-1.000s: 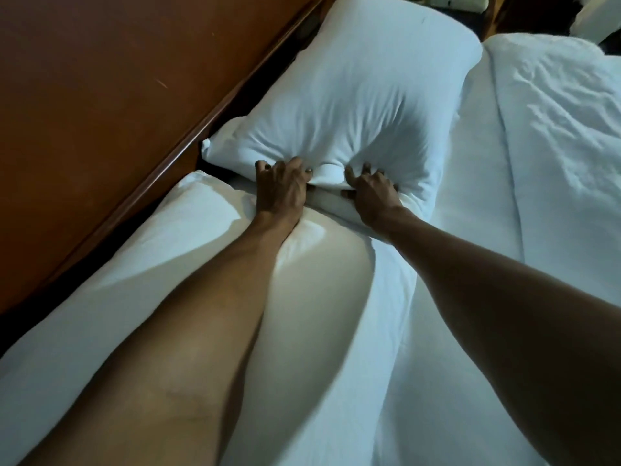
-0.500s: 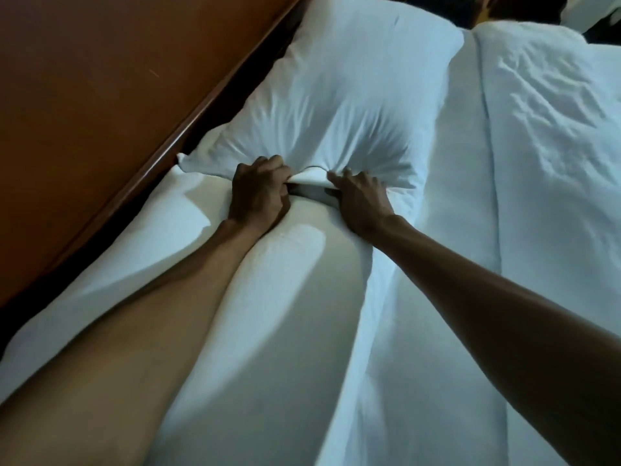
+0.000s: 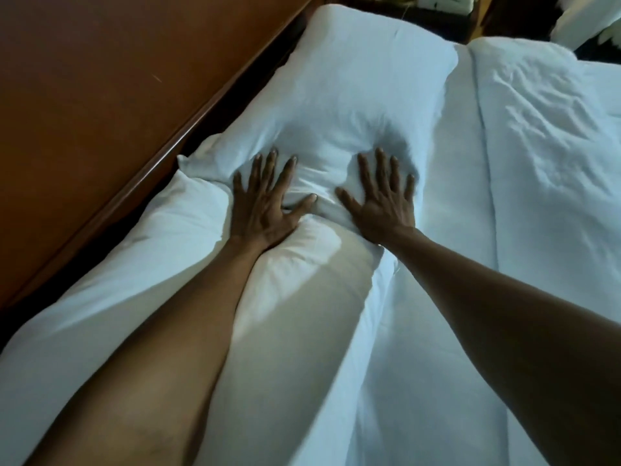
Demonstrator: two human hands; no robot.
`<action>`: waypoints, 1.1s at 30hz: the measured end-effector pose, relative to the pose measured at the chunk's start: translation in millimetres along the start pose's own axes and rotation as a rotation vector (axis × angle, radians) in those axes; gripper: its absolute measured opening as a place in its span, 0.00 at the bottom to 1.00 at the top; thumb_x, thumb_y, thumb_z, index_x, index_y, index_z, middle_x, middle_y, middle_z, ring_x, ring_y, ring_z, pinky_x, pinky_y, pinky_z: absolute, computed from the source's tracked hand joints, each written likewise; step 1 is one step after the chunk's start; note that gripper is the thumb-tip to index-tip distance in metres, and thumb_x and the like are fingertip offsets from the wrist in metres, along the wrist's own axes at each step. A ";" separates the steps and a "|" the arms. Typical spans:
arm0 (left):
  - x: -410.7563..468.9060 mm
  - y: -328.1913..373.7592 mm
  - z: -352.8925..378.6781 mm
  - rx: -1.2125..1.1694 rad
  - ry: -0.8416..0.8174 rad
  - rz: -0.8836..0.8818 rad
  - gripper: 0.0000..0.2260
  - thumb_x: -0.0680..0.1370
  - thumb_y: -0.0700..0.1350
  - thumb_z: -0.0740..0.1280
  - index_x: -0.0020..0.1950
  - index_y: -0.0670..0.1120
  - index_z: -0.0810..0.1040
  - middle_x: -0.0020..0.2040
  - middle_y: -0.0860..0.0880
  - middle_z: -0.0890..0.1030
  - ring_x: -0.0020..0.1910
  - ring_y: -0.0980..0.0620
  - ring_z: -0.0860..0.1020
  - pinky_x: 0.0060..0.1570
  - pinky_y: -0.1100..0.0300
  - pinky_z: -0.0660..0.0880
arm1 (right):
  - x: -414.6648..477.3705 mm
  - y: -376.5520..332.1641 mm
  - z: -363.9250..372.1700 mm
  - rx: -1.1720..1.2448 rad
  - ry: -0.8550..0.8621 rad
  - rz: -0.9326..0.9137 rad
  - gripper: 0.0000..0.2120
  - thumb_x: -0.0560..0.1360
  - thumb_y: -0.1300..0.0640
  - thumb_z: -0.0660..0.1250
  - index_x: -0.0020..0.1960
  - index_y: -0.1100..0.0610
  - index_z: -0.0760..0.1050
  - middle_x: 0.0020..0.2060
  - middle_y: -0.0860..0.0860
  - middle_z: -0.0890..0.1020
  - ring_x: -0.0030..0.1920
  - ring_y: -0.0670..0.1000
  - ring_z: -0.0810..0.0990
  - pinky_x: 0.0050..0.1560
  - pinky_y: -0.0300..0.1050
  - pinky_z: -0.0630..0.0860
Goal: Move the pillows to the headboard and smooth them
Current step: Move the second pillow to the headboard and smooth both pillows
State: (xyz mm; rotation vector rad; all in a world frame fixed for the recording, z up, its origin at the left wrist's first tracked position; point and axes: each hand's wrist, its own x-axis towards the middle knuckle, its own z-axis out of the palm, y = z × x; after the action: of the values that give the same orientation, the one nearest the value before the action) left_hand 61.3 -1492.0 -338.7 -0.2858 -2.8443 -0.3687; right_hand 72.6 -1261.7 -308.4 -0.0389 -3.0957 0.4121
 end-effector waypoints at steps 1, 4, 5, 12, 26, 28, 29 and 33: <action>0.0 -0.6 -1.2 -0.020 -0.059 -0.039 0.38 0.78 0.74 0.52 0.85 0.60 0.52 0.86 0.50 0.51 0.85 0.45 0.50 0.79 0.35 0.48 | -7.4 -0.2 -0.9 0.030 -0.038 0.111 0.39 0.80 0.30 0.48 0.83 0.44 0.37 0.82 0.48 0.36 0.82 0.55 0.35 0.77 0.68 0.40; 4.0 1.4 -10.4 -0.121 -0.267 -0.166 0.35 0.79 0.74 0.48 0.84 0.65 0.42 0.86 0.55 0.41 0.85 0.50 0.41 0.79 0.37 0.40 | -23.6 -25.0 -15.8 0.141 -0.194 0.369 0.37 0.83 0.36 0.49 0.83 0.49 0.35 0.81 0.50 0.33 0.81 0.63 0.35 0.77 0.68 0.43; 6.0 4.3 -14.9 -0.154 -0.336 -0.199 0.33 0.81 0.71 0.47 0.83 0.65 0.41 0.86 0.55 0.40 0.85 0.50 0.40 0.79 0.36 0.40 | -27.4 -35.5 -22.6 0.146 -0.236 0.400 0.36 0.85 0.40 0.49 0.83 0.51 0.36 0.82 0.52 0.34 0.80 0.65 0.35 0.77 0.68 0.43; -35.1 11.5 -99.6 0.002 -0.431 -0.184 0.24 0.87 0.54 0.51 0.84 0.53 0.59 0.85 0.46 0.58 0.83 0.46 0.56 0.80 0.40 0.51 | -93.9 -106.8 -51.8 0.162 -0.248 0.153 0.29 0.85 0.49 0.52 0.82 0.57 0.51 0.82 0.59 0.43 0.81 0.64 0.44 0.77 0.67 0.48; -123.1 -32.3 -189.3 0.093 -0.438 -0.411 0.31 0.84 0.66 0.45 0.84 0.54 0.57 0.86 0.46 0.54 0.84 0.44 0.51 0.79 0.34 0.46 | -179.3 -64.0 -71.1 0.101 -0.244 0.172 0.32 0.85 0.40 0.47 0.81 0.58 0.56 0.81 0.62 0.55 0.80 0.62 0.55 0.78 0.60 0.53; -145.3 -4.3 -201.1 0.013 -0.393 -0.392 0.29 0.85 0.65 0.46 0.84 0.56 0.57 0.86 0.47 0.53 0.84 0.45 0.51 0.79 0.36 0.45 | -193.7 -101.6 -82.7 0.253 -0.202 0.063 0.29 0.86 0.43 0.49 0.82 0.56 0.56 0.81 0.61 0.54 0.81 0.61 0.53 0.78 0.60 0.52; -161.9 6.0 -206.6 -0.015 -0.411 -0.396 0.29 0.85 0.65 0.45 0.84 0.58 0.57 0.86 0.48 0.53 0.85 0.46 0.50 0.79 0.37 0.45 | -205.6 -120.9 -86.0 0.302 -0.223 -0.003 0.28 0.86 0.43 0.50 0.82 0.54 0.56 0.82 0.60 0.53 0.81 0.60 0.52 0.79 0.60 0.52; -235.7 0.6 -221.9 0.032 -0.363 -0.399 0.28 0.85 0.64 0.45 0.84 0.59 0.55 0.86 0.48 0.53 0.85 0.47 0.51 0.80 0.39 0.46 | -273.3 -158.0 -73.7 0.236 -0.271 -0.299 0.27 0.86 0.42 0.49 0.83 0.48 0.54 0.83 0.54 0.50 0.83 0.56 0.46 0.80 0.59 0.45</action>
State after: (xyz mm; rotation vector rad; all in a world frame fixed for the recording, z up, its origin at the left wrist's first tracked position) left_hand 335.3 -1589.8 -196.7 0.2550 -3.2589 -0.3775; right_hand 343.9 -1402.3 -200.0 0.5160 -3.2037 0.8237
